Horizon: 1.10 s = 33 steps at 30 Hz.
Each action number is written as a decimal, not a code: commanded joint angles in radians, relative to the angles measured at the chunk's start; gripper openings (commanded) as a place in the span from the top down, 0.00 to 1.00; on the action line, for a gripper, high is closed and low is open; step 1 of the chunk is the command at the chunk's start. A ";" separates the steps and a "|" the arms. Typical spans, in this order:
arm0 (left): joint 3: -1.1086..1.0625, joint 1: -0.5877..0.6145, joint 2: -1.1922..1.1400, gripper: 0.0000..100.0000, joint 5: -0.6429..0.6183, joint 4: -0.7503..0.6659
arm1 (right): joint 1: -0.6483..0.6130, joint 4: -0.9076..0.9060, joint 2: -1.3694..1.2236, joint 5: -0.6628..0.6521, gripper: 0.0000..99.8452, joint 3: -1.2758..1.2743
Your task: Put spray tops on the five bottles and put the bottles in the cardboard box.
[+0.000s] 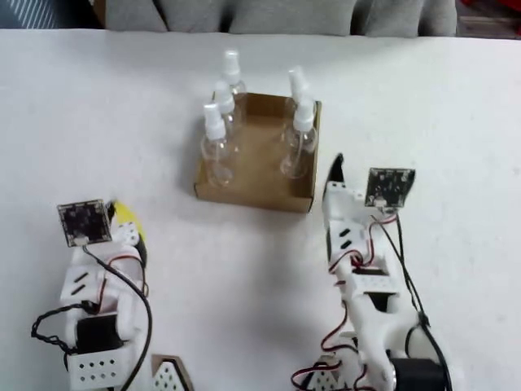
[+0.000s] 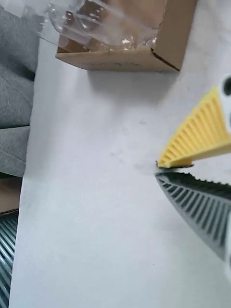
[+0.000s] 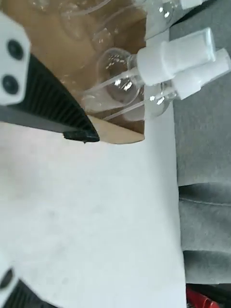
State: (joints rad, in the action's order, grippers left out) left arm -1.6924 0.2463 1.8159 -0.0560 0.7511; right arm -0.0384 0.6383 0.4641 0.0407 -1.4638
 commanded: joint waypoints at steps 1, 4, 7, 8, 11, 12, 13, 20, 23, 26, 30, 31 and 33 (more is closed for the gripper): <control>0.000 0.002 0.008 0.98 0.074 0.055 | 0.058 -0.094 0.105 0.006 0.62 -0.026; 0.000 0.002 0.008 0.98 0.081 0.084 | 0.082 -0.151 0.174 0.005 0.75 -0.060; 0.000 0.002 0.008 0.98 0.081 0.110 | 0.097 -0.222 0.260 -0.003 0.89 -0.100; 0.000 0.002 0.008 0.98 0.081 0.117 | 0.099 -0.255 0.294 -0.003 0.94 -0.112; 0.000 0.002 0.008 0.98 0.083 0.143 | 0.099 -0.398 0.403 -0.005 0.97 -0.144; 0.000 0.002 0.008 0.98 0.092 0.150 | 0.099 -0.452 0.441 -0.005 0.95 -0.153; 0.000 0.002 0.008 0.98 0.118 0.161 | 0.099 -0.506 0.484 -0.005 0.94 -0.164; 0.000 0.007 0.008 0.98 0.310 0.264 | 0.090 -0.881 0.808 -0.005 0.99 -0.227; 0.000 0.005 0.010 0.98 0.327 0.284 | 0.090 -1.063 0.947 -0.005 0.98 -0.232; 0.000 0.004 0.010 0.98 0.327 0.313 | 0.090 -1.241 1.086 0.000 0.98 -0.232; 0.000 0.008 0.010 0.98 0.327 0.417 | 0.090 -1.471 1.268 0.003 0.98 -0.232; 0.000 0.010 0.010 0.98 0.327 0.448 | 0.090 -1.534 1.314 0.003 0.98 -0.230; 0.000 0.012 0.012 0.98 0.327 0.459 | 0.090 -1.621 1.351 0.005 0.98 -0.227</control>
State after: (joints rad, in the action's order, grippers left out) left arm -1.6924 0.2463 1.8159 0.2585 1.1485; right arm 0.0522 -0.7948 1.7054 0.0422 -1.6878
